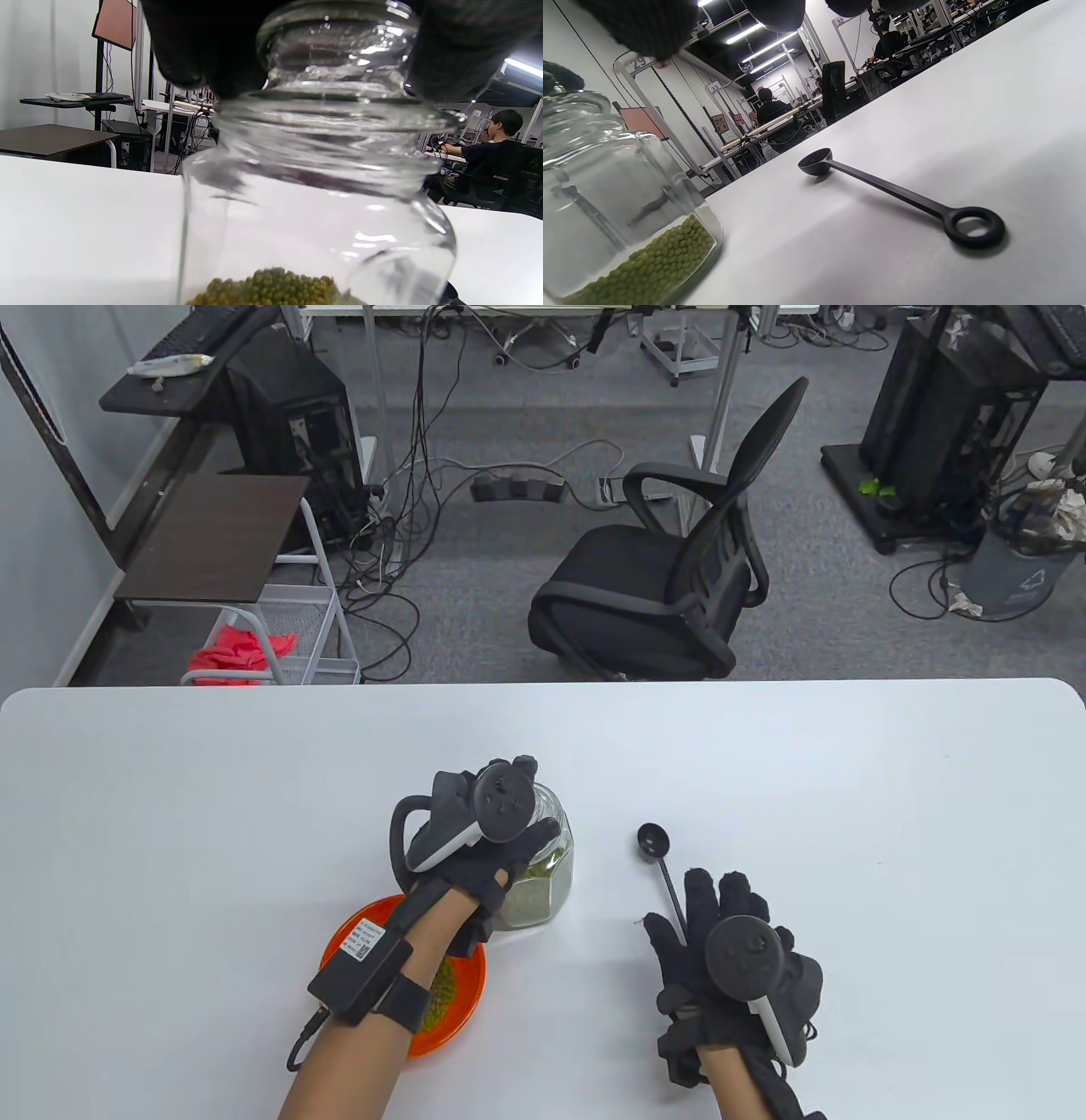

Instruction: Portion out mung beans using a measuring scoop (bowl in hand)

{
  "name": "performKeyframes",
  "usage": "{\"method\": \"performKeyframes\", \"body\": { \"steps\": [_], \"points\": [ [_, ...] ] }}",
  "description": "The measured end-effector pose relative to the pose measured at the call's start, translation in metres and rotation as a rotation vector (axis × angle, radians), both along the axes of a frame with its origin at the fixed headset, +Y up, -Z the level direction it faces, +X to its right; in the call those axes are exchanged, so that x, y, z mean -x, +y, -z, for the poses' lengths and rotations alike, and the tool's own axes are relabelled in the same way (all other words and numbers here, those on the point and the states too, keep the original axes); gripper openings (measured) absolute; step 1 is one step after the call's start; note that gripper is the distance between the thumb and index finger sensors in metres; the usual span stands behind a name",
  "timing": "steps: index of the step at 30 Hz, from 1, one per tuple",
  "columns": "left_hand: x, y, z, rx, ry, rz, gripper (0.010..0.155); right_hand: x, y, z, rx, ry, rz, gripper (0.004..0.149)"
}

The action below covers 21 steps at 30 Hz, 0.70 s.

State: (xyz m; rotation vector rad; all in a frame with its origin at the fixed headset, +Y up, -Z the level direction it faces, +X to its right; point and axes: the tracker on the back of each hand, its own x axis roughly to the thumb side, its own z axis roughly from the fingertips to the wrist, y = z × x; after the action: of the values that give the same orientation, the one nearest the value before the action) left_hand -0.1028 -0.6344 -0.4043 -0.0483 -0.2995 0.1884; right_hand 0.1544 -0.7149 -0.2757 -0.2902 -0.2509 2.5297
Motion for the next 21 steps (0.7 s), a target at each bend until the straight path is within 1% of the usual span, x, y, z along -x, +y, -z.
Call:
{"method": "performKeyframes", "body": {
  "steps": [5, 12, 15, 18, 21],
  "points": [
    [-0.003, -0.002, -0.001, -0.017, 0.005, 0.021, 0.080, -0.001, 0.000, 0.000, 0.002, 0.004, 0.009, 0.073],
    [-0.002, -0.007, -0.004, -0.049, 0.028, -0.003, 0.080, 0.001, 0.001, -0.002, -0.006, 0.009, 0.012, 0.073],
    [-0.002, -0.007, -0.006, -0.039, 0.008, 0.019, 0.079, 0.001, 0.001, -0.002, -0.008, 0.007, 0.009, 0.073],
    [0.001, -0.009, -0.009, 0.006, -0.014, -0.022, 0.084, 0.001, 0.002, -0.002, -0.015, 0.006, 0.017, 0.073],
    [0.005, -0.011, -0.015, 0.013, -0.024, -0.064, 0.085, 0.003, 0.003, -0.003, -0.021, 0.012, 0.007, 0.073]
  ]
}}
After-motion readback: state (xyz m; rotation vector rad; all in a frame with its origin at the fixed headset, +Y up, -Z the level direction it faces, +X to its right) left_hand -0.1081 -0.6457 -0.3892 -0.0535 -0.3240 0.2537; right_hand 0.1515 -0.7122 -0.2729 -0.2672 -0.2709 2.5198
